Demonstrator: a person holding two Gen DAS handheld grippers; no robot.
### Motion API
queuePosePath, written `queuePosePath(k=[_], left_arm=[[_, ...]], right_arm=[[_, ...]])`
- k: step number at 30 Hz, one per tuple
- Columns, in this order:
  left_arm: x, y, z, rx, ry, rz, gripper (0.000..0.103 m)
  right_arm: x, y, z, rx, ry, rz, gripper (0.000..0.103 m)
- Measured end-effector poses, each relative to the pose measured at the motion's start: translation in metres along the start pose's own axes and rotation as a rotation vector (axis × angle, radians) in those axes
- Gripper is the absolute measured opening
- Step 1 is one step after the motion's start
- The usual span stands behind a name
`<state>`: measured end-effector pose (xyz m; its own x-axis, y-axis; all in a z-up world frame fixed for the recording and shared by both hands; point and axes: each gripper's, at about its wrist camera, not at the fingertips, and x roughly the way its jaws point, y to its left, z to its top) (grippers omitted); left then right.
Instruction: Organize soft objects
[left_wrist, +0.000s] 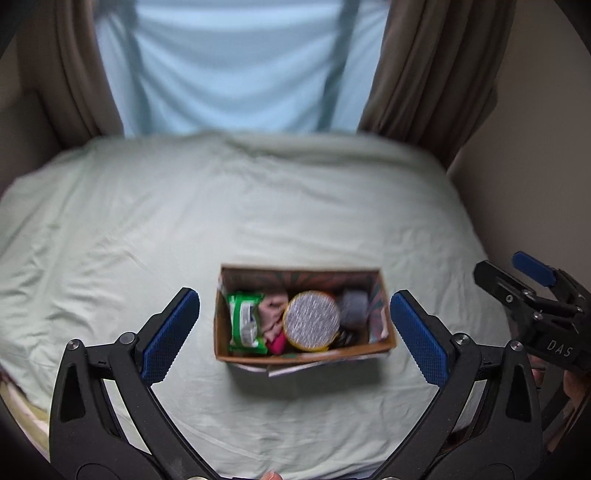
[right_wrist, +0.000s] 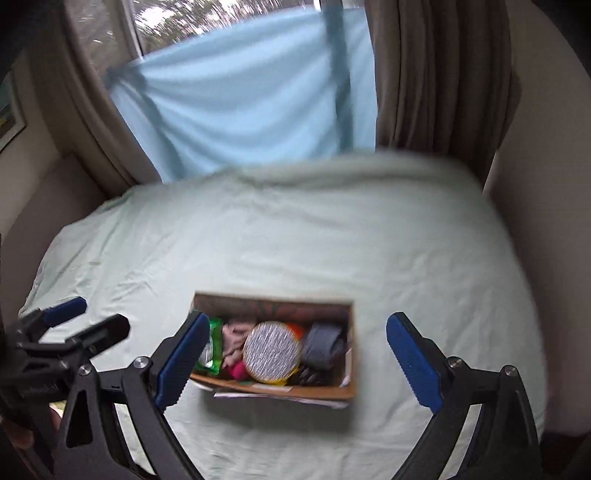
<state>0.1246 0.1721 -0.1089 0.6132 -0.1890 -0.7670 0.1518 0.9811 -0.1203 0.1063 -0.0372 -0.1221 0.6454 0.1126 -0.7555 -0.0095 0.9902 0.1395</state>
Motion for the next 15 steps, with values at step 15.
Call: queuePosePath(k=[15], left_arm=[[-0.119,-0.066,0.013,0.054,-0.324,0.076,0.103]], right_arm=[[-0.134,-0.033,0.020,-0.014,-0.253,-0.115,0.096]])
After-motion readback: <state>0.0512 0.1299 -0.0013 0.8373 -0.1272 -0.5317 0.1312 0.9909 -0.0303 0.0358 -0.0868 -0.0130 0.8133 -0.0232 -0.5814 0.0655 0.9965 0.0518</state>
